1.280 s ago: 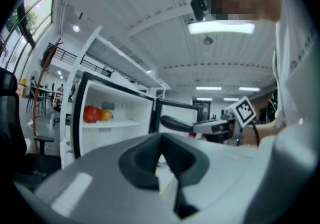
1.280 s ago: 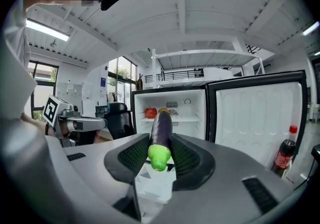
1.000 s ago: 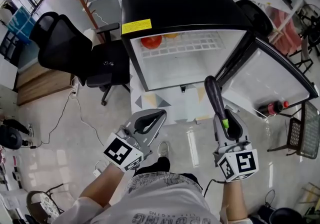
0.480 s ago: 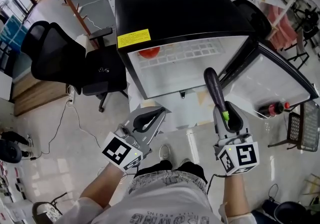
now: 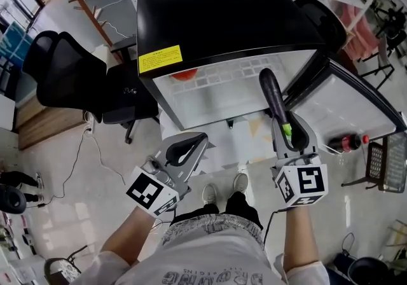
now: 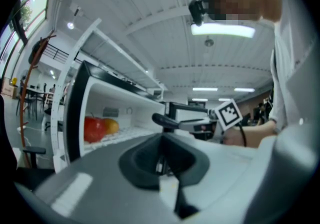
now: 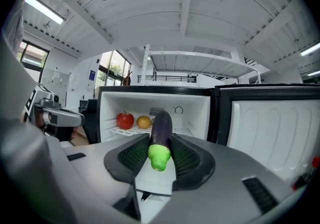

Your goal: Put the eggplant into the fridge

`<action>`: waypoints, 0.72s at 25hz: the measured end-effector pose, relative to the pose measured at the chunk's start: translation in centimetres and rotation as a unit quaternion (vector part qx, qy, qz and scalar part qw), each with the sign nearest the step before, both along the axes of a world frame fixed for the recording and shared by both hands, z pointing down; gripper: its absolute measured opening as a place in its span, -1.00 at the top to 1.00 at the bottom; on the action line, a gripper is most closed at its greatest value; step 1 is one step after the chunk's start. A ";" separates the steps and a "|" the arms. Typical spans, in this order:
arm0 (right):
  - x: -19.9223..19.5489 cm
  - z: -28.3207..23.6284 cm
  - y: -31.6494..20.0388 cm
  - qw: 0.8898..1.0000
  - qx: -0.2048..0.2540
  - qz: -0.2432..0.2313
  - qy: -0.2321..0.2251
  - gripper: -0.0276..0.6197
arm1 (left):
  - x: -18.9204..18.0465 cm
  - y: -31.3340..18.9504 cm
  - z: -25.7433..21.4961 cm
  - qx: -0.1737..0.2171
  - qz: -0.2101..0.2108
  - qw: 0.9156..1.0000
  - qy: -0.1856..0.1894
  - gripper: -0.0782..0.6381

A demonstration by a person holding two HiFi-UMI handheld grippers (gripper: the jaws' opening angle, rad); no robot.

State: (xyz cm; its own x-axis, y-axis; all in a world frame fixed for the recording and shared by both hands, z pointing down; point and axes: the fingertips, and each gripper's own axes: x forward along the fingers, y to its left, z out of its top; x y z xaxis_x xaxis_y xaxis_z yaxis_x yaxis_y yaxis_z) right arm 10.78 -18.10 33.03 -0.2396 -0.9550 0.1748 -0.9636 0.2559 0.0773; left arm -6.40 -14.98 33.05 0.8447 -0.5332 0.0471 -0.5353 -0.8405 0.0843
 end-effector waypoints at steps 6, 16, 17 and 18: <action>0.7 0.4 -3.3 1.000 0.003 -0.003 -0.002 0.52 | 1.5 -1.8 0.1 -0.002 -0.005 1.000 -0.009 0.76; 2.4 1.3 -9.2 1.000 0.006 0.018 -0.010 0.52 | 3.5 -4.0 0.8 -0.017 -0.012 0.999 -0.036 0.76; 2.5 1.4 -9.7 1.000 0.006 0.021 -0.011 0.52 | 3.6 -4.2 0.9 -0.018 -0.012 0.999 -0.039 0.76; 2.6 1.6 -10.1 1.000 0.006 0.023 -0.012 0.52 | 3.7 -4.3 0.9 -0.019 -0.011 0.999 -0.042 0.76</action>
